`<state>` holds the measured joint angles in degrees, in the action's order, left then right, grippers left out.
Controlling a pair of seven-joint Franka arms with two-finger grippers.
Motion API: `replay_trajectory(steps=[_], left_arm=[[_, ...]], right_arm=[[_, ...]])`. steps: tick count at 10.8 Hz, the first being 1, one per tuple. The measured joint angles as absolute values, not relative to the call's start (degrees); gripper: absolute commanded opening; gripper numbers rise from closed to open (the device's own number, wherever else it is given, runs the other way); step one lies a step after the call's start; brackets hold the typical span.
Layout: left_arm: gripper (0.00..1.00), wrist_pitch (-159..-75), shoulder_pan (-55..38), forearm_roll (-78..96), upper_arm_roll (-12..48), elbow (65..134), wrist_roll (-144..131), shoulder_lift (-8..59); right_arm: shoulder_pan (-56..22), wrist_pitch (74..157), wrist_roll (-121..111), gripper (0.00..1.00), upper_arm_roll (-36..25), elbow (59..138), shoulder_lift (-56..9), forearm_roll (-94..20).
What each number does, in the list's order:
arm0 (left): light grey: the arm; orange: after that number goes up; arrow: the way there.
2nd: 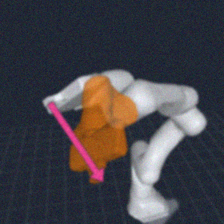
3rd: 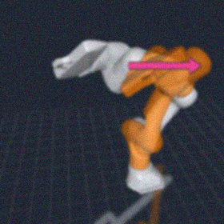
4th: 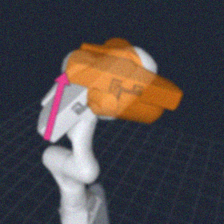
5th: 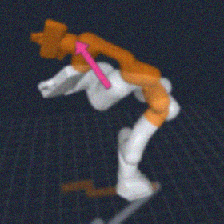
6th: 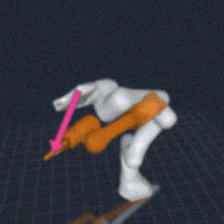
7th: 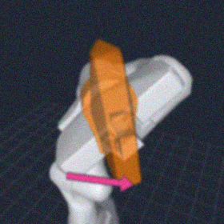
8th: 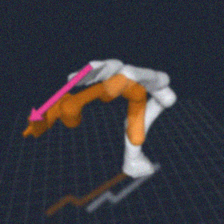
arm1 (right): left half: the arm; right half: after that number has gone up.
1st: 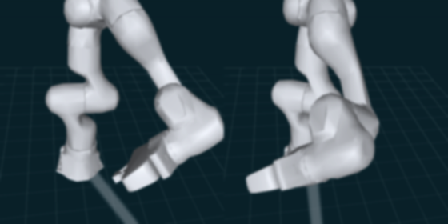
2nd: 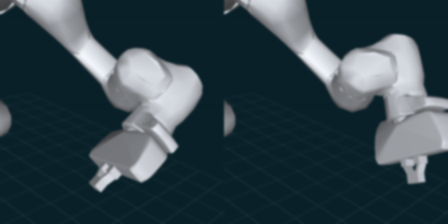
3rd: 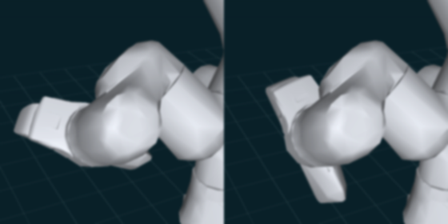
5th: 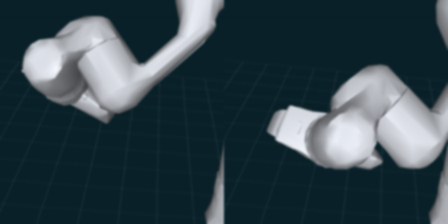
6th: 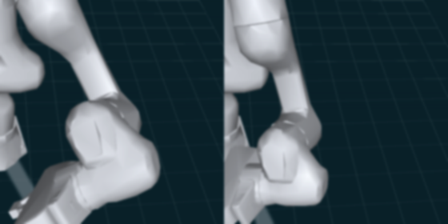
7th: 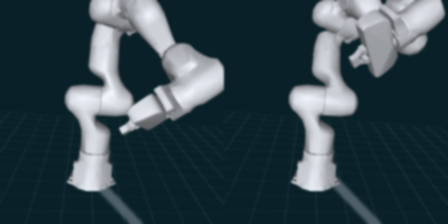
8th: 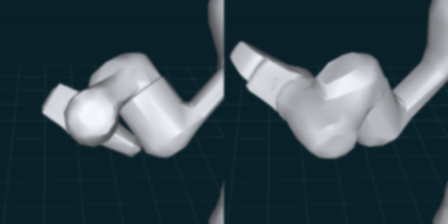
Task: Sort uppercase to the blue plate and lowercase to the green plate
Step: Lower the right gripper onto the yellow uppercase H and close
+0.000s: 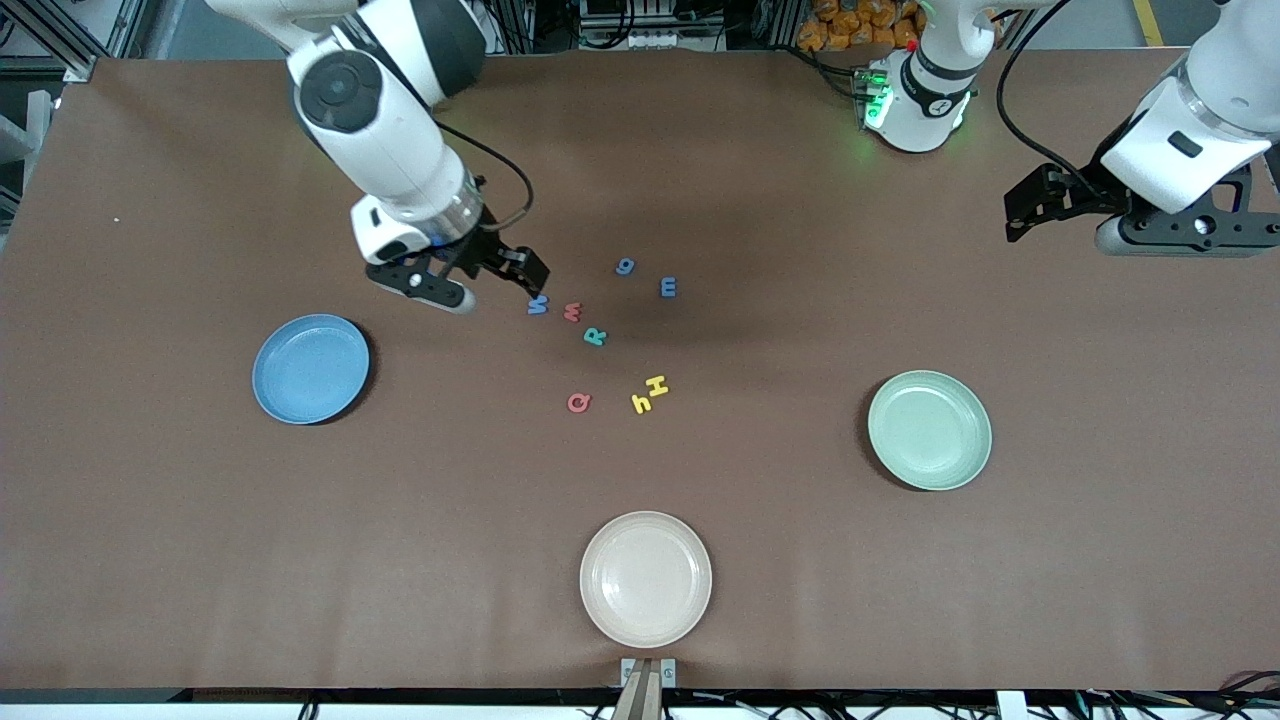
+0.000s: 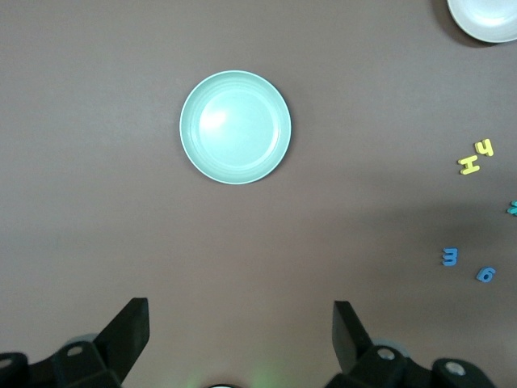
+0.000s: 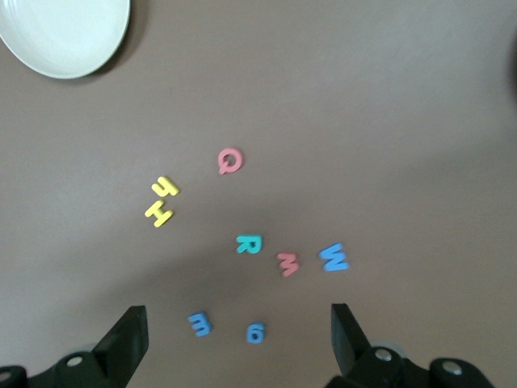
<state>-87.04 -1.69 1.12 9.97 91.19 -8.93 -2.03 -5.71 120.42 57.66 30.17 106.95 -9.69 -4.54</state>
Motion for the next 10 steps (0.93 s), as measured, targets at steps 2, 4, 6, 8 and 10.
replay_trajectory(steps=[2, 4, 6, 8, 10], left_arm=[[1.00, -86.41, -1.68, 1.12, 10.05, 91.32, -9.03, -2.00], [1.00, -85.56, -1.65, 1.12, 10.09, 91.34, -9.05, -2.02], [1.00, -85.27, -1.63, 1.12, 10.12, 91.37, -9.06, -2.02], [1.00, -84.99, -1.63, 1.12, 10.20, 91.38, -9.06, -2.03], [1.00, -84.72, -1.63, 1.12, 10.29, 91.40, -9.06, -2.05]], right_arm=[[-8.78, 125.66, 63.64, 1.00, 30.14, 106.92, -15.17, -1.93], [-12.08, 127.50, 70.92, 1.00, 29.51, 104.92, -20.83, 1.66], [-16.11, 127.49, 75.36, 1.00, 26.12, 100.78, -25.98, 2.35], [-19.77, 127.35, 79.02, 1.00, 22.71, 96.28, -30.74, 2.35], [-24.20, 127.33, 82.00, 1.00, 18.82, 91.45, -35.27, 2.35]])
